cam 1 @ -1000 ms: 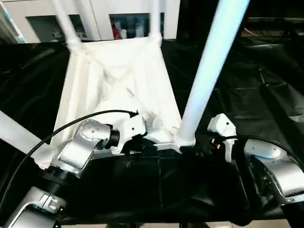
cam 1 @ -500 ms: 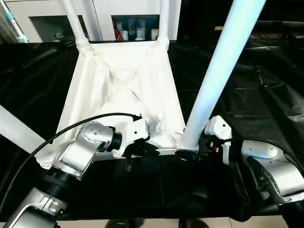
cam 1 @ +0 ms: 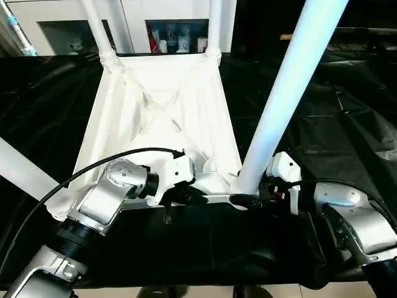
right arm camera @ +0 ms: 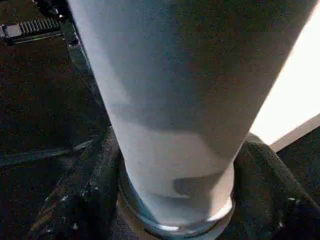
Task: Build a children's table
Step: Rotate leg to tighten
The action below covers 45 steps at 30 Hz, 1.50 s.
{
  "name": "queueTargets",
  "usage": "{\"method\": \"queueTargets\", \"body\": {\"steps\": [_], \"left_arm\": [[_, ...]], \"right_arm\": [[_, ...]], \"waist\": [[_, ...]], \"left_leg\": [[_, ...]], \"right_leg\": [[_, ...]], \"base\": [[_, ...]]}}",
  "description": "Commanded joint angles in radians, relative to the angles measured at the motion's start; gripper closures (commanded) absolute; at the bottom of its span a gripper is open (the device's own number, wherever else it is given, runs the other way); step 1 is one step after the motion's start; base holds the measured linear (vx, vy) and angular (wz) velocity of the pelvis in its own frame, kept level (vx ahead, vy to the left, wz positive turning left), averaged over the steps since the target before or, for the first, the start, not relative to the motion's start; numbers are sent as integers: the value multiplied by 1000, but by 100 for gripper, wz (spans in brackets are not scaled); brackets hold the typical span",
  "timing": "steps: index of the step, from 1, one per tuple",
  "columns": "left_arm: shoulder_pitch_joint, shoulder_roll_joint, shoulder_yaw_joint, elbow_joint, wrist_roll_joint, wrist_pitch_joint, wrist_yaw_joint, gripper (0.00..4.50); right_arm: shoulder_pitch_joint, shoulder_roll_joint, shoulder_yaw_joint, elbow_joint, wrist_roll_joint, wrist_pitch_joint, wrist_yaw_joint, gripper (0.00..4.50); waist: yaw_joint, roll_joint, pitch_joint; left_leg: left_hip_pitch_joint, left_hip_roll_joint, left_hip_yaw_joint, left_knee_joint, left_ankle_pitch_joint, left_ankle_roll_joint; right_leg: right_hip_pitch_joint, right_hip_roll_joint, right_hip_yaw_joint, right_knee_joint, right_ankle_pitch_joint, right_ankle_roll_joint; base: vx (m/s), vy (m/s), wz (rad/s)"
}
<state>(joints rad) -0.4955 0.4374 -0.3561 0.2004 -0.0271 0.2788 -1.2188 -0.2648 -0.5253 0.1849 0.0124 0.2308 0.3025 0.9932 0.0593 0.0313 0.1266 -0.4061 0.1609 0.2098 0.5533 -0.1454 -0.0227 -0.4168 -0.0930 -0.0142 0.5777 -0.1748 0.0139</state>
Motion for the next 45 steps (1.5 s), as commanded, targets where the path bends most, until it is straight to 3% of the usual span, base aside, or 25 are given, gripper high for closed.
{"method": "queueTargets", "body": {"steps": [1, 7, 10, 11, 13, 14, 16, 19, 21, 22, 23, 24, 25, 26, 27, 30, 31, 33, 34, 35, 36, 37, 39, 40, 45], "left_arm": [[15, -11, -21, 6, -24, 9, -17, 450], [15, -35, -19, 26, -32, 29, -3, 450], [2, -68, -17, 64, -23, 36, 33, 450], [-2, -78, -17, 75, -20, 40, 45, 450], [-24, -112, -20, 116, 0, 47, 91, 450], [-41, -132, -25, 144, 17, 47, 119, 450], [-54, -151, -28, 165, 29, 51, 147, 450], [-112, -228, -16, 253, 60, 64, 262, 450], [-154, -273, -8, 325, 86, 64, 347, 450], [-174, -293, -2, 361, 100, 60, 398, 450], [-191, -308, 5, 389, 109, 53, 434, 450], [-212, -325, 13, 423, 118, 36, 456, 450], [-213, -326, 13, 425, 118, 32, 456, 450], [-215, -326, 12, 424, 119, 23, 445, 450], [-215, -326, 12, 424, 119, 23, 445, 450], [-201, -311, 3, 389, 121, 7, 418, 450], [-185, -297, 1, 358, 112, -3, 382, 450], [-172, -285, 4, 339, 104, -2, 363, 450], [-161, -275, 5, 322, 99, -1, 350, 450], [-152, -267, 6, 309, 96, -1, 341, 450], [-134, -249, 7, 283, 89, -3, 320, 450], [-119, -232, 6, 260, 83, -9, 299, 450], [-89, -198, 6, 213, 71, -9, 254, 450], [-78, -182, 4, 198, 68, -14, 235, 450], [-20, -96, -7, 102, 26, -1, 115, 450]], "right_arm": [[2, 5, 8, 1, 4, -12, 13, 178], [29, 52, -8, -5, 2, 2, -69, 180], [36, 144, -44, 17, -5, 42, -220, 180], [39, 174, -55, 20, -4, 56, -264, 180], [38, 273, -78, 34, -13, 92, -406, 180], [29, 335, -86, 50, -35, 105, -503, 181], [20, 379, -93, 68, -53, 112, -575, 181], [-15, 479, -97, 138, -120, 117, -755, 181], [-41, 526, -90, 189, -191, 125, -883, 181], [-50, 549, -91, 208, -201, 128, -922, 181], [-58, 565, -90, 222, -210, 129, -949, 181], [-66, 589, -84, 223, -222, 120, -958, 181], [-67, 590, -83, 222, -222, 117, -954, 181], [-68, 584, -72, 208, -225, 99, -930, 181], [-68, 584, -72, 208, -225, 99, -930, 181], [-59, 571, -87, 170, -190, 70, -888, 127], [-57, 550, -101, 135, -177, 63, -859, 113], [-58, 532, -112, 117, -168, 69, -843, 106], [-58, 515, -118, 105, -160, 75, -824, 77], [-56, 497, -118, 93, -150, 79, -799, 77], [-51, 456, -114, 65, -129, 86, -737, 65], [-45, 417, -113, 39, -109, 92, -677, 65], [-30, 334, -113, -6, -73, 93, -556, 65], [-23, 302, -115, -21, -56, 96, -507, 65], [12, 141, -103, -68, 12, 75, -241, 65]], "waist": [[-3, -13, -65], [-4, -10, -64], [-11, -8, -60], [-15, -7, -54], [-25, -3, -51], [-31, 0, -47], [-35, 2, -47], [-43, 6, -32], [-42, 10, -30], [-48, 13, -19], [-48, 13, -20], [-51, 2, -16], [-48, 14, -17], [-50, 10, -17], [-49, 19, -15], [-48, 17, -15], [-51, -5, -16], [-44, 1, -16], [-44, -5, -9], [-42, -7, -15], [-43, -20, -17], [-38, -12, -18], [-32, -16, -18], [-33, -27, -22], [-22, -29, -24]], "left_leg": [[34, 64, -28, -56, -201, 111], [33, 64, -27, -56, -209, 108], [33, 63, -29, -63, -260, 82], [36, 61, -28, -67, -298, 61], [33, 59, -36, -74, -342, 20], [34, 57, -38, -78, -388, -6], [40, 56, -45, -80, -441, -33], [54, 50, -53, -83, -555, -66], [54, 49, -60, -85, -574, -71], [75, 44, -64, -85, -654, -79], [83, 42, -67, -85, -677, -79], [87, 41, -70, -87, -701, -72], [91, 42, -71, -91, -707, -71], [95, 44, -70, -99, -733, -70], [89, 49, -73, -112, -748, -74], [82, 54, -72, -124, -772, -76], [82, 52, -68, -120, -751, -69], [73, 48, -67, -114, -684, -48], [61, 48, -74, -116, -648, -37], [49, 52, -76, -119, -597, -32], [47, 53, -73, -118, -571, -26], [46, 56, -69, -117, -529, -14], [47, 61, -58, -112, -472, 7], [46, 62, -53, -111, -452, 14], [48, 61, -38, -94, -369, 55]], "right_leg": [[38, -46, 26, -54, -153, -264], [38, -46, 26, -55, -153, -270], [34, -46, 26, -62, -238, -253], [27, -44, 28, -71, -293, -238], [29, -47, 25, -74, -371, -211], [20, -43, 25, -80, -428, -185], [19, -49, 24, -87, -496, -152], [-4, -46, 21, -108, -644, -90], [-3, -48, 17, -111, -679, -68], [-22, -39, 7, -131, -741, -40], [-19, -37, 0, -135, -747, -32], [-16, -34, -7, -145, -738, -22], [-14, -34, -8, -144, -725, -20], [-7, -31, -15, -148, -701, -19], [2, -33, -15, -144, -657, -26], [9, -39, -16, -135, -600, -39], [7, -44, -15, -140, -605, -43], [11, -62, -9, -144, -643, -36], [17, -69, -10, -143, -662, -32], [27, -74, -6, -133, -637, -38], [26, -73, -3, -134, -622, -40], [21, -75, 4, -128, -577, -55], [19, -71, 11, -121, -485, -90], [21, -69, 12, -120, -456, -101], [20, -72, 22, -106, -395, -152]], "base": [[0, 0, 0], [0, 0, 0], [0, 0, 0], [0, 0, 0], [0, 0, 0], [0, 0, 0], [0, 0, 0], [-18, 2, -2], [-56, 14, -6], [-73, 28, -4], [-73, 28, -4], [-69, 36, -1], [0, 0, 0], [0, 0, 0], [0, 0, 0], [0, 0, 0], [0, 0, 0], [0, 0, 0], [0, 0, 0], [0, 0, 0], [0, 0, 0], [0, 0, 0], [0, 0, 0], [0, 0, 0], [0, 0, 0]]}}
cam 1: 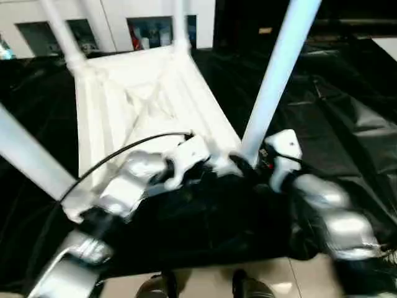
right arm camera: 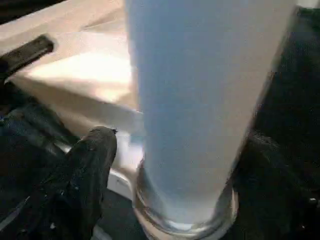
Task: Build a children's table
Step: Rotate leg to tighten
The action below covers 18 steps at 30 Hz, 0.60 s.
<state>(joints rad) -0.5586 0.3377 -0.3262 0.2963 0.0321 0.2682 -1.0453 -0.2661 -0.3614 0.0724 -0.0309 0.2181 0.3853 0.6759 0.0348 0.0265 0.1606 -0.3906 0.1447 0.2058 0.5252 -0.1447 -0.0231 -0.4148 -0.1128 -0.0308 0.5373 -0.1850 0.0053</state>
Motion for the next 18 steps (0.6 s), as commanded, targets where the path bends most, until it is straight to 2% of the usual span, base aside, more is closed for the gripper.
{"method": "queueTargets", "body": {"steps": [1, 3, 6, 7, 9, 11, 12, 15, 16, 18], "left_arm": [[53, 23, -43, -14, -41, 4, -90, 450], [71, 65, -54, -64, -66, 21, -160, 450], [71, 77, -53, -76, -71, 26, -181, 450], [69, 80, -53, -75, -69, 27, -185, 450], [63, 83, -52, -73, -68, 31, -192, 450], [53, 83, -52, -72, -69, 35, -194, 450], [51, 83, -53, -74, -70, 37, -195, 450], [50, 84, -56, -79, -75, 40, -196, 450], [49, 86, -58, -82, -78, 42, -197, 450], [49, 86, -59, -86, -80, 46, -201, 450]], "right_arm": [[14, -49, 17, -27, 31, -9, 122, 65], [7, -102, 41, -29, 43, -13, 212, 65], [-2, -134, 60, -22, 46, -11, 249, 65], [-4, -144, 69, -14, 35, -19, 256, 65], [-6, -160, 82, -3, 21, -34, 273, 65], [-5, -156, 79, 0, 28, -35, 280, 65], [-5, -154, 79, -1, 32, -33, 281, 65], [0, -152, 87, -8, 42, -36, 300, 65], [2, -152, 91, -9, 40, -37, 307, 65], [4, -153, 95, -8, 35, -40, 313, 65]], "waist": [[2, -26, -56], [3, -24, -61], [5, -23, -65], [8, -23, -67], [11, -24, -71], [18, -23, -74], [19, -23, -72], [19, -25, -71], [20, -16, -64], [17, -17, -62]], "left_leg": [[26, 80, -33, -66, -332, 70], [27, 79, -29, -58, -303, 90], [32, 79, -23, -49, -270, 106], [37, 79, -16, -42, -235, 121], [37, 80, -11, -36, -197, 136], [28, 79, -5, -29, -121, 163], [26, 79, -5, -27, -121, 167], [20, 78, -8, -27, -143, 162], [19, 79, -11, -31, -173, 150], [22, 81, -12, -36, -217, 123]], "right_leg": [[23, -50, 41, -58, -345, -158], [24, -46, 40, -49, -307, -183], [19, -41, 41, -44, -268, -206], [15, -36, 43, -37, -211, -226], [18, -36, 45, -28, -159, -241], [24, -29, 43, -10, -55, -264], [24, -28, 43, -8, -45, -268], [30, -31, 41, -9, -83, -267], [27, -33, 41, -14, -136, -258], [24, -31, 41, -22, -201, -243]], "base": [[0, 0, 0], [28, -17, 3], [69, -36, 8], [79, -40, 16], [76, -35, 15], [71, -19, 8], [60, -13, 4], [0, 0, 0], [0, 0, 0], [0, 0, 0]]}}
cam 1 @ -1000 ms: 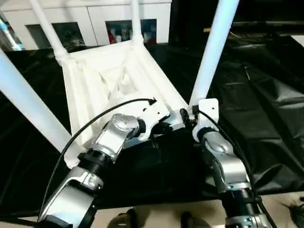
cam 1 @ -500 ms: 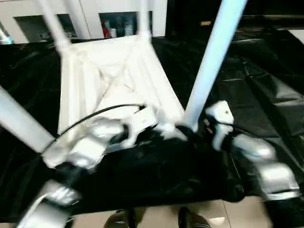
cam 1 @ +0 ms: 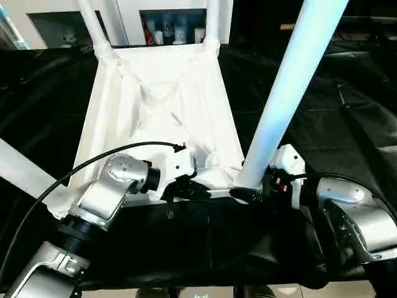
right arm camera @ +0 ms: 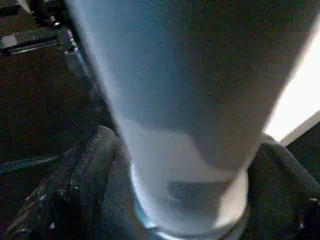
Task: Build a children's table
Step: Rotate leg to tighten
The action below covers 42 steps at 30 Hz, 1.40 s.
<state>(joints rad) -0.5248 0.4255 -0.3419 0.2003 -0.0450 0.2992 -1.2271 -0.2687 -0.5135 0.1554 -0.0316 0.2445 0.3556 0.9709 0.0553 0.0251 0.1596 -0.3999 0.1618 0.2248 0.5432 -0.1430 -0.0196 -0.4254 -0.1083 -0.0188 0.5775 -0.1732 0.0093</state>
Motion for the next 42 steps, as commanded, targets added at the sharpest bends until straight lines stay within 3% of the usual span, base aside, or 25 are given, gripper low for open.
{"method": "queueTargets", "body": {"steps": [1, 4, 5, 9, 11, 16, 26, 30, 34, 35, 36, 38, 39, 42], "left_arm": [[16, -2, -43, 7, -1, 17, -23, 450], [18, 2, -41, 8, -1, 16, -29, 450], [17, 3, -42, 10, -1, 15, -30, 450], [10, 4, -40, 21, -1, 11, -30, 450], [7, 5, -40, 30, 0, 7, -29, 450], [4, 3, -38, 40, 1, 1, -24, 450], [3, -3, -30, 46, -3, 5, -17, 450], [-18, -57, -13, 108, 16, 34, 78, 450], [-55, -131, -10, 184, 42, 44, 177, 450], [-70, -158, -10, 210, 52, 49, 215, 450], [-71, -160, -10, 212, 53, 49, 219, 450], [-114, -233, -5, 279, 80, 64, 328, 450], [-127, -257, -1, 300, 88, 71, 366, 450], [-165, -311, 1, 372, 115, 59, 460, 450]], "right_arm": [[6, -3, 11, -9, 12, -10, 20, 65], [6, -8, 9, -8, 17, -10, 22, 65], [7, -10, 10, -7, 18, -11, 25, 93], [5, -11, 9, 0, 19, -15, 33, 106], [1, -10, 9, 7, 17, -18, 38, 139], [-1, -17, 12, 20, 6, -30, 45, 175], [-3, 0, 9, 42, -4, -43, 19, 184], [-23, 129, -57, 125, -51, 7, -250, 184], [-22, 276, -123, 149, -47, 61, -482, 184], [-25, 323, -134, 160, -58, 69, -556, 184], [-26, 327, -134, 161, -60, 68, -563, 184], [-43, 434, -139, 202, -114, 53, -743, 184], [-52, 471, -145, 219, -131, 49, -809, 184], [-88, 574, -174, 277, -169, 40, -1004, 185]], "waist": [[-4, -16, -60], [-6, -16, -60], [-6, -16, -60], [-6, -18, -61], [-5, -18, -64], [-4, -18, -62], [-5, -18, -63], [-11, -17, -60], [-27, -16, -56], [-29, -10, -54], [-29, -10, -50], [-32, -8, -49], [-32, -7, -51], [-34, -3, -46]], "left_leg": [[34, 65, -32, -57, -242, 101], [32, 64, -34, -59, -251, 88], [32, 64, -33, -59, -250, 88], [32, 63, -31, -56, -231, 98], [30, 63, -32, -54, -214, 106], [29, 63, -32, -56, -225, 104], [29, 64, -33, -56, -230, 101], [28, 60, -34, -61, -265, 72], [30, 58, -43, -71, -358, 12], [33, 58, -43, -73, -380, 1], [36, 58, -42, -74, -400, -6], [39, 55, -49, -76, -451, -38], [48, 54, -53, -75, -483, -50], [60, 50, -57, -75, -547, -60]], "right_leg": [[33, -35, 30, -65, -249, -235], [33, -34, 31, -65, -250, -227], [33, -34, 31, -65, -246, -228], [33, -35, 33, -63, -218, -233], [36, -35, 31, -60, -198, -238], [35, -35, 31, -63, -225, -236], [35, -35, 31, -63, -227, -236], [30, -36, 30, -70, -300, -227], [23, -37, 29, -84, -446, -171], [19, -37, 31, -88, -468, -157], [11, -36, 32, -94, -496, -147], [5, -40, 30, -100, -580, -111], [0, -40, 28, -107, -630, -91], [-14, -38, 24, -124, -696, -55]], "base": [[0, 0, 0], [0, 0, 0], [0, 0, 0], [0, 0, 0], [0, 0, 0], [0, 0, 0], [0, 0, 0], [0, 0, 0], [0, 0, 0], [0, 0, 0], [0, 0, 0], [-33, 3, -1], [0, 0, 0], [-35, 8, 1]]}}
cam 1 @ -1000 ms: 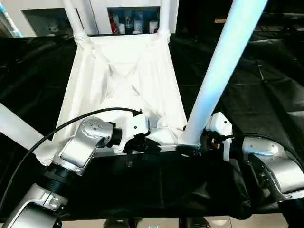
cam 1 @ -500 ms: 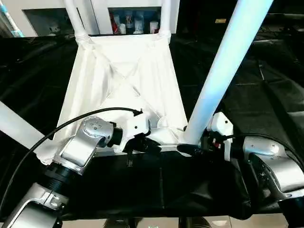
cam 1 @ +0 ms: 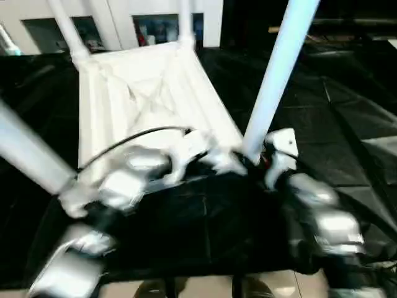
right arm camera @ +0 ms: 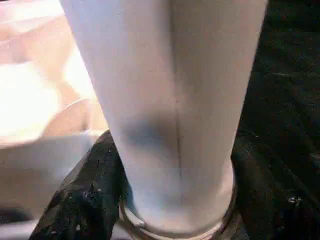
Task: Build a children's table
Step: Rotate leg to tighten
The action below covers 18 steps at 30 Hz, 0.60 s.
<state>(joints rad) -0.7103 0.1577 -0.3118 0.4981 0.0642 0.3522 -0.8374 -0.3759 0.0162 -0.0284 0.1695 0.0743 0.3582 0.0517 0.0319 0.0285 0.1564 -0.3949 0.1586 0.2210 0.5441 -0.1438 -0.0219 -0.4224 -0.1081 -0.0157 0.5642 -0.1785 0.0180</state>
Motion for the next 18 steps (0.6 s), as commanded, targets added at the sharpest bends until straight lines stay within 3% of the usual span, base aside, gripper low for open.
{"method": "queueTargets", "body": {"steps": [1, 2, 5, 7, 8, 9, 10, 11, 13, 14, 16, 18], "left_arm": [[9, -58, -28, 103, 17, -16, 99, 450], [5, -61, -28, 112, 21, -25, 104, 450], [1, -60, -29, 123, 28, -38, 101, 450], [6, -43, -33, 107, 29, -56, 73, 450], [8, -35, -32, 102, 26, -65, 58, 450], [8, -35, -32, 102, 26, -65, 58, 450], [9, -30, -29, 100, 25, -69, 50, 450], [13, -17, -33, 95, 27, -100, 27, 450], [35, 17, -31, 52, 19, -101, -13, 450], [47, 33, -32, 35, 16, -115, -34, 450], [60, 48, -30, 13, 11, -113, -49, 450], [91, 80, -24, -39, -7, -100, -86, 450]], "right_arm": [[-4, 65, 18, 107, -23, 19, -132, 185], [-13, 71, 21, 117, -29, 11, -142, 185], [-34, 70, 45, 132, -49, -20, -131, 185], [-41, 66, 40, 121, -26, -49, -80, 185], [-44, 63, 39, 118, -14, -63, -53, 185], [-44, 63, 39, 118, -14, -63, -53, 185], [-46, 62, 40, 112, -14, -72, -38, 150], [-45, 60, 35, 103, -17, -97, -35, 129], [-35, 39, 19, 55, -5, -112, -17, 112], [-31, 25, 6, 35, 17, -109, -2, 106], [-20, 8, -2, 1, 33, -97, 17, 81], [11, -41, -2, -78, 72, -53, 97, 73]], "waist": [[-13, -4, -45], [-14, -1, -46], [-17, 3, -53], [-15, 2, -59], [-14, 2, -68], [-12, 1, -70], [-11, 0, -71], [-8, 1, -83], [-4, -2, -89], [0, -7, -90], [0, -8, -88], [6, -7, -90]], "left_leg": [[64, 52, -57, -80, -588, -67], [68, 52, -61, -86, -621, -76], [55, 55, -67, -103, -647, -81], [55, 54, -63, -103, -639, -76], [53, 53, -61, -99, -612, -67], [47, 54, -59, -98, -575, -55], [44, 54, -57, -98, -554, -49], [42, 55, -52, -94, -497, -38], [32, 55, -43, -87, -399, -5], [31, 55, -39, -81, -361, 25], [32, 55, -33, -74, -343, 47], [28, 59, -32, -70, -301, 66]], "right_leg": [[-18, -33, 14, -114, -697, -51], [-12, -29, 8, -116, -674, -43], [5, -26, 5, -108, -561, -46], [5, -29, 9, -107, -522, -56], [10, -32, 13, -104, -496, -68], [12, -35, 16, -101, -462, -82], [14, -36, 18, -99, -441, -90], [21, -37, 22, -91, -381, -110], [28, -38, 25, -82, -278, -141], [29, -40, 26, -80, -263, -153], [22, -41, 29, -84, -310, -162], [31, -40, 28, -78, -309, -165]], "base": [[0, 0, 0], [-58, 49, 0], [-10, 18, -3], [-12, 27, -5], [-12, 56, -11], [0, 0, 0], [0, 0, 0], [0, 0, 0], [0, 0, 0], [0, 0, 0], [9, -25, 3], [23, -54, 7]]}}
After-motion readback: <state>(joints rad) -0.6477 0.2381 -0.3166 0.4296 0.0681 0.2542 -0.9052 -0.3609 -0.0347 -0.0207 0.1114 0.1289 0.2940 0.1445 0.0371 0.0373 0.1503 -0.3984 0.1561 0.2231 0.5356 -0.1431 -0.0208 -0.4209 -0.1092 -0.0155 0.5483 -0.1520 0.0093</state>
